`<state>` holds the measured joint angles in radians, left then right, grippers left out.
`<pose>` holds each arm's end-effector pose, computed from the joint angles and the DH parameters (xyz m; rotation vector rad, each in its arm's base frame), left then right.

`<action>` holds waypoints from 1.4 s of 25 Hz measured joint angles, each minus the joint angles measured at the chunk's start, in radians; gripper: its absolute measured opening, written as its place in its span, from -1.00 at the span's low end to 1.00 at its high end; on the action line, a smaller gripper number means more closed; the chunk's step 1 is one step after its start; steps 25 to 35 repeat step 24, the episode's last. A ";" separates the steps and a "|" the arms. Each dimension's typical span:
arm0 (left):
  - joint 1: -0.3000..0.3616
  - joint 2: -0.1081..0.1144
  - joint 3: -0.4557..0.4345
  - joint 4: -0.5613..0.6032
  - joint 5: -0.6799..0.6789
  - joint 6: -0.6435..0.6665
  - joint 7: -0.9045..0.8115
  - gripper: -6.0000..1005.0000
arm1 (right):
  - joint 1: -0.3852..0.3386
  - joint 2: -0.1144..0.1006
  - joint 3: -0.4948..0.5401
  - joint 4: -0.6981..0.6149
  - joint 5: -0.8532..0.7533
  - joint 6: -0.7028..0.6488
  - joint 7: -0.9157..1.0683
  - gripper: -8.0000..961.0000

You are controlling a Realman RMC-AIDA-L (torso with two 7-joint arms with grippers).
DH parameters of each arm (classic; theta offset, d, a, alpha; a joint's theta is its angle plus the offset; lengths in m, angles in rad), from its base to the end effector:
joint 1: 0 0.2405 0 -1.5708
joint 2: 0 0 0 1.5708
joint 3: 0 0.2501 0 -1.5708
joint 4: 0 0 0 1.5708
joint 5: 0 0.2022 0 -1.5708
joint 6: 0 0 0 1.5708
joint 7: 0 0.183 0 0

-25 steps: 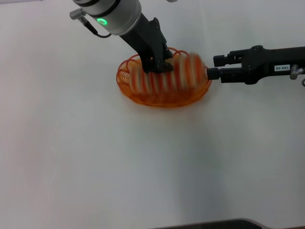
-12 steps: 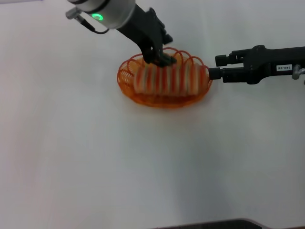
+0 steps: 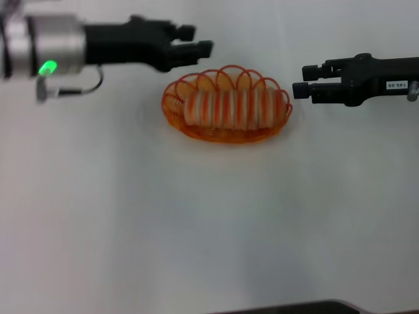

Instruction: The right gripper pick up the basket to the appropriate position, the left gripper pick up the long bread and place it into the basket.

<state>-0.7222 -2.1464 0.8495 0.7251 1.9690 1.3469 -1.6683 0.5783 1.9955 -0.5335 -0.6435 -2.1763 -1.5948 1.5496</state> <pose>-0.1537 0.3895 -0.0626 -2.7461 -0.6872 -0.6704 0.2627 0.3476 0.0046 -2.6783 0.8544 0.5857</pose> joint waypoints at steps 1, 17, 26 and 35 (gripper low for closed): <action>0.036 0.003 -0.019 -0.027 -0.038 0.012 0.023 -0.01 | 0.000 0.000 0.001 -0.001 0.002 -0.001 0.000 0.19; 0.315 0.022 -0.241 -0.150 -0.154 0.223 0.170 0.08 | 0.004 0.007 0.001 -0.002 0.003 -0.008 -0.015 0.19; 0.295 0.033 -0.246 -0.148 -0.114 0.238 0.149 0.44 | 0.000 0.013 0.001 0.001 0.006 -0.008 -0.016 0.19; 0.295 0.033 -0.246 -0.148 -0.114 0.238 0.149 0.44 | 0.000 0.013 0.001 0.001 0.006 -0.008 -0.016 0.19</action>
